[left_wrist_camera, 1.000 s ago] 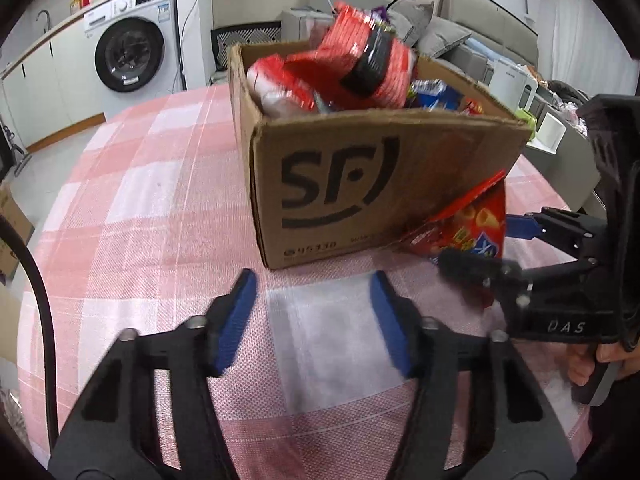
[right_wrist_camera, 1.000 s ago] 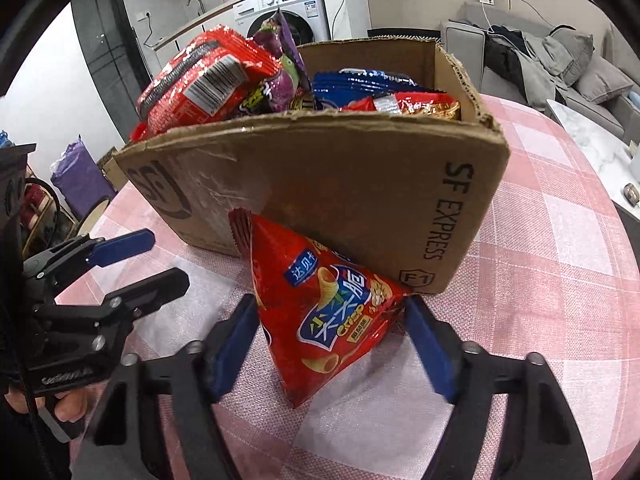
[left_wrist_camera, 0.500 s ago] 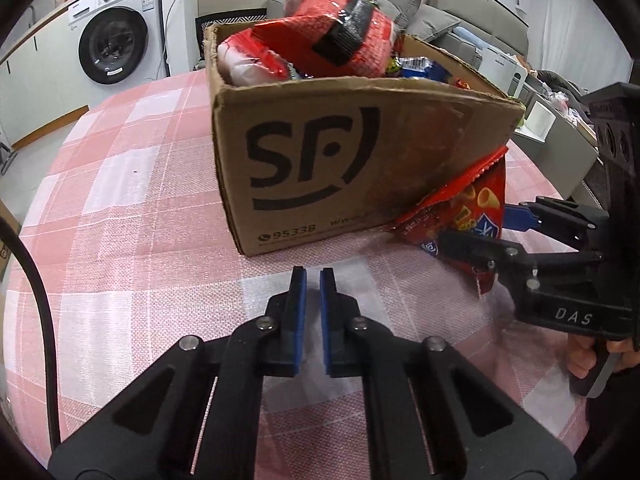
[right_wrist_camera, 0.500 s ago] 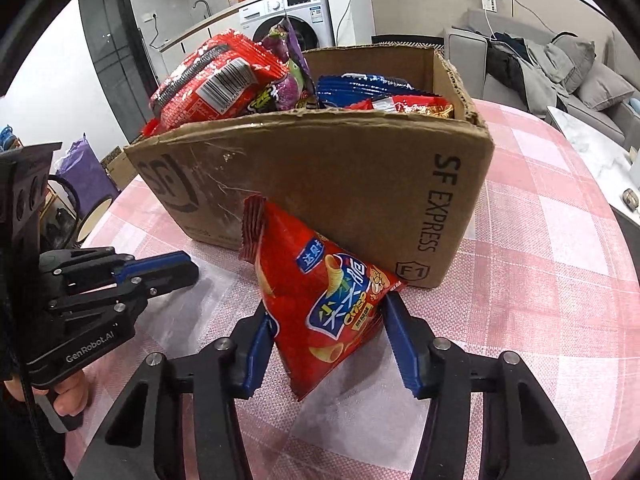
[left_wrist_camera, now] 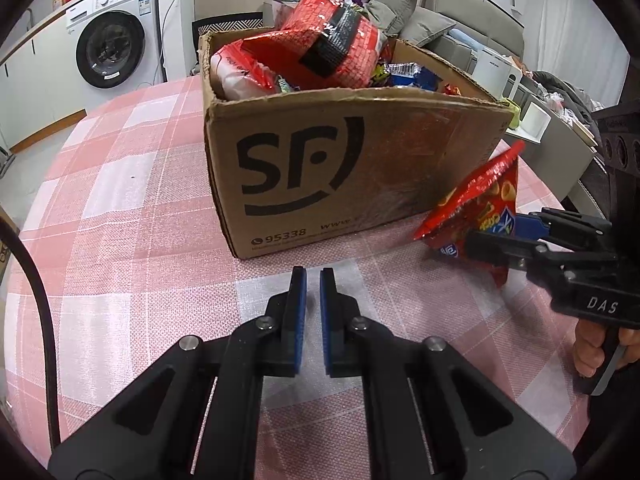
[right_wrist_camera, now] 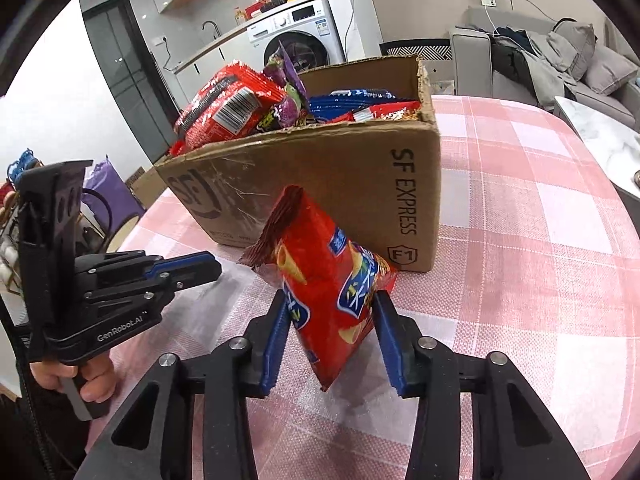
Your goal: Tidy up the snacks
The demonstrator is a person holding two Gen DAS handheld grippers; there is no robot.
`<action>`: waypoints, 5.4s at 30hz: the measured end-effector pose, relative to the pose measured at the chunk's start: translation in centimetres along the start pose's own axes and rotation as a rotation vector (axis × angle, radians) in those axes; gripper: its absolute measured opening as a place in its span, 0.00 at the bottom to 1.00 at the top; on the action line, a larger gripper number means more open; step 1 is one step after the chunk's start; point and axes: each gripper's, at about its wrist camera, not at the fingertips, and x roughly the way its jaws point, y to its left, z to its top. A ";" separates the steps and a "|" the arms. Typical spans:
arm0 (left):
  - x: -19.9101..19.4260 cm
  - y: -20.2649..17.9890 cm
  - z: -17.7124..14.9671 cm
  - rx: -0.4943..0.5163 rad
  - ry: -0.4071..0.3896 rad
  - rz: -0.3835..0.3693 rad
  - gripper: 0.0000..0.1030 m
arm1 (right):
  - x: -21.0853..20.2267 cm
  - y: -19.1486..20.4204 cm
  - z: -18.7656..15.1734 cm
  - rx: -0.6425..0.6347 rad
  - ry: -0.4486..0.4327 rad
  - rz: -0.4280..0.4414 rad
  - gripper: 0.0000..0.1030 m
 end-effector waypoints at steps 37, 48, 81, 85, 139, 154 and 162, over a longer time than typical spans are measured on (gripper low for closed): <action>-5.5 -1.7 -1.1 0.031 -0.079 -0.032 0.04 | -6.0 0.1 -0.5 -0.014 -0.188 0.131 0.18; -6.3 -1.9 -1.4 0.036 -0.087 -0.040 0.04 | -7.5 0.4 -0.4 -0.015 -0.237 0.142 0.17; -10.2 1.8 11.2 -0.035 -0.302 0.037 0.04 | -5.8 -0.2 10.9 0.115 -0.370 0.006 0.18; -7.8 1.5 12.1 -0.020 -0.275 0.038 0.04 | -4.0 -0.4 11.6 0.106 -0.349 -0.025 0.17; -12.8 1.3 -2.2 -0.028 -0.406 0.091 0.99 | -8.2 2.5 0.4 -0.124 -0.419 -0.050 1.00; -11.1 0.5 -2.7 0.011 -0.424 0.129 0.99 | -7.9 2.6 -1.0 -0.164 -0.477 -0.093 1.00; -10.9 1.1 -2.8 -0.007 -0.426 0.115 0.99 | -7.4 2.6 -1.4 -0.173 -0.471 -0.109 1.00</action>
